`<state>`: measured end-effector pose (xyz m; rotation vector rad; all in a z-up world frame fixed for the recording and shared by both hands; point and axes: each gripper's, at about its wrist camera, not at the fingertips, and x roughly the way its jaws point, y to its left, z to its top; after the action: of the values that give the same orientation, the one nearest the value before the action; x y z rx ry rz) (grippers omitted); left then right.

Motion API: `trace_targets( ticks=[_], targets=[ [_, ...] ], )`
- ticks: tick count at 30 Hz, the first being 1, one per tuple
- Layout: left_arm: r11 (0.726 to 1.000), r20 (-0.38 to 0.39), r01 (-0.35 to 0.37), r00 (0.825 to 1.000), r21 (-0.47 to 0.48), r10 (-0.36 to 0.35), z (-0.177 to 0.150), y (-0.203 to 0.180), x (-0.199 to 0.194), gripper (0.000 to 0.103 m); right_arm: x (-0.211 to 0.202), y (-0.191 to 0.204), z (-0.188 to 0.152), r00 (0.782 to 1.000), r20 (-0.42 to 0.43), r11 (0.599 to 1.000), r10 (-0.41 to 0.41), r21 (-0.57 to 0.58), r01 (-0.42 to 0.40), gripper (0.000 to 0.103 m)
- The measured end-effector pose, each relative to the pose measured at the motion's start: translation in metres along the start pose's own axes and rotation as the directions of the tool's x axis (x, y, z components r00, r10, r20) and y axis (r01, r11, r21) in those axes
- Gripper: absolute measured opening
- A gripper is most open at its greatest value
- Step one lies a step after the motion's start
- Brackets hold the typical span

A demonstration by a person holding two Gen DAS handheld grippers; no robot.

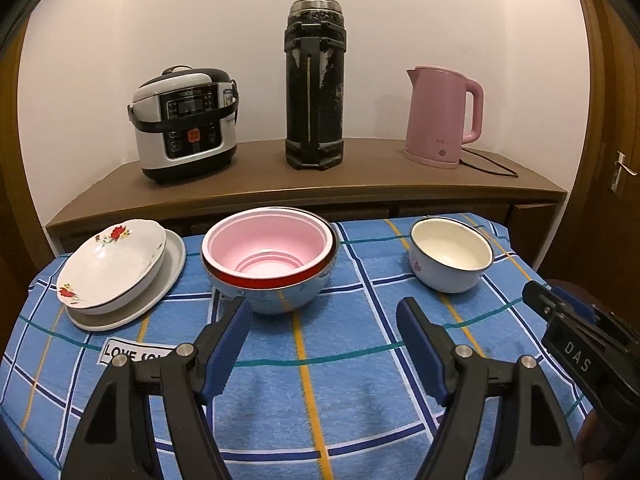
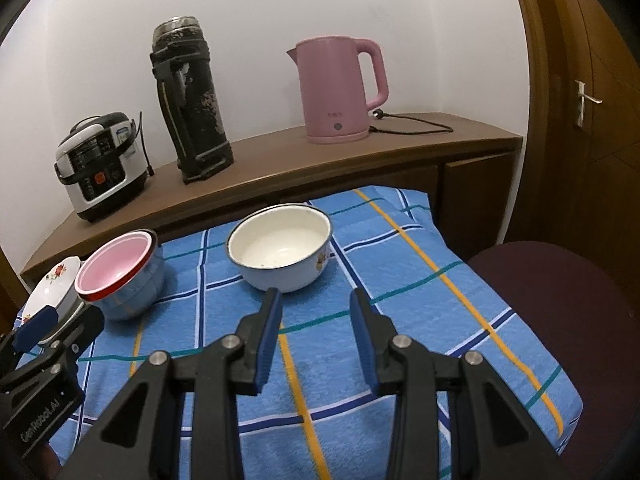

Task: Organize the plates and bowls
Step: 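Move both grippers toward the white enamel bowl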

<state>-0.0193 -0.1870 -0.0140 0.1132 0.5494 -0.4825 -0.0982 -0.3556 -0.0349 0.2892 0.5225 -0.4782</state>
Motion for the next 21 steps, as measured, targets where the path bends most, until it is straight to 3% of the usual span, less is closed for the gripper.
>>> trace_targets(
  ticks=[21],
  targets=[
    [0.997,-0.053,0.07,0.996,0.024,-0.069,0.003,-0.021,0.017,0.077,0.011,-0.03,0.01,0.999,-0.005,0.998,-0.041,0.041,0.041,0.037]
  ],
)
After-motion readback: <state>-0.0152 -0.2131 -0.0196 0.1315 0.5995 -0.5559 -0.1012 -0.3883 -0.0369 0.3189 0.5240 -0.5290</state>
